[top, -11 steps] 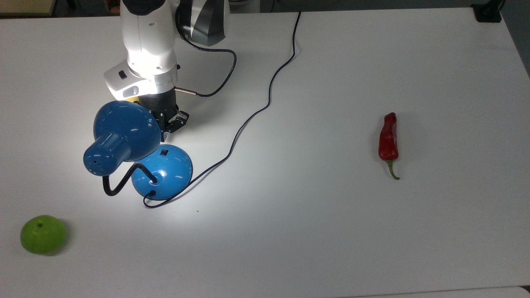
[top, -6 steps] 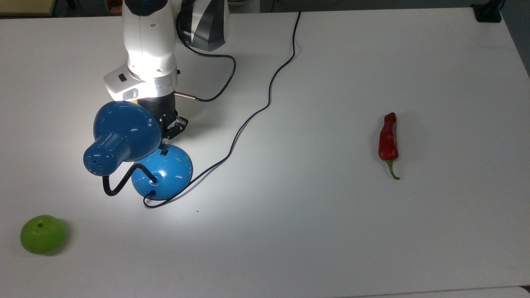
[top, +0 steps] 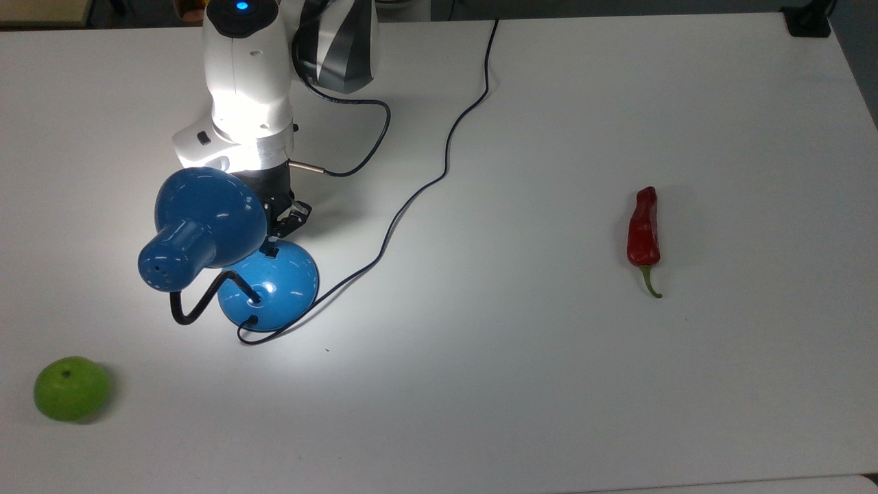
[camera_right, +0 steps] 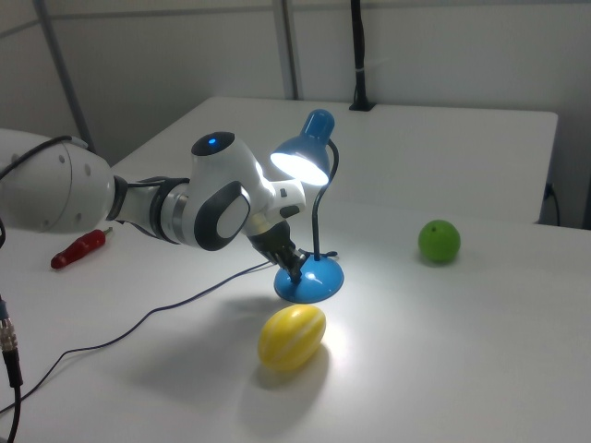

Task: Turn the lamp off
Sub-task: 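Press the switch on the lamp base with the gripper fingers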

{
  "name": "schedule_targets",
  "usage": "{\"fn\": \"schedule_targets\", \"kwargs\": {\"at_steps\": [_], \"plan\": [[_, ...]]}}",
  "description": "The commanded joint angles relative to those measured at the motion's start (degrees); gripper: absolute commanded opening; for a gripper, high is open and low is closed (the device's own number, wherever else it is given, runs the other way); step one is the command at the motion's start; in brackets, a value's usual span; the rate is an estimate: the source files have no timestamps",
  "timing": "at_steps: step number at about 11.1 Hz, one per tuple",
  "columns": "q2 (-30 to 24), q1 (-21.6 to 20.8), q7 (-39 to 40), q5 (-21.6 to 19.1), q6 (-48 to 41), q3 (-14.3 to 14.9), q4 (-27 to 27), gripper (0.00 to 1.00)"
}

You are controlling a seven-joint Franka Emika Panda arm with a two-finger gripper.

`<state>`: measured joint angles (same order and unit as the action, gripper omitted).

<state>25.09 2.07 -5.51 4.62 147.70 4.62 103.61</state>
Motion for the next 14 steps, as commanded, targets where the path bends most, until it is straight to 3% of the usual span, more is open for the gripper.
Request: {"fn": "schedule_targets", "kwargs": {"at_steps": [1,14], "plan": [[0.4,0.0,-1.0,0.0,0.5,0.0,-0.4,0.0],[0.1,-0.2,-1.0,0.0,-6.4,0.0,-0.2,0.0]]}}
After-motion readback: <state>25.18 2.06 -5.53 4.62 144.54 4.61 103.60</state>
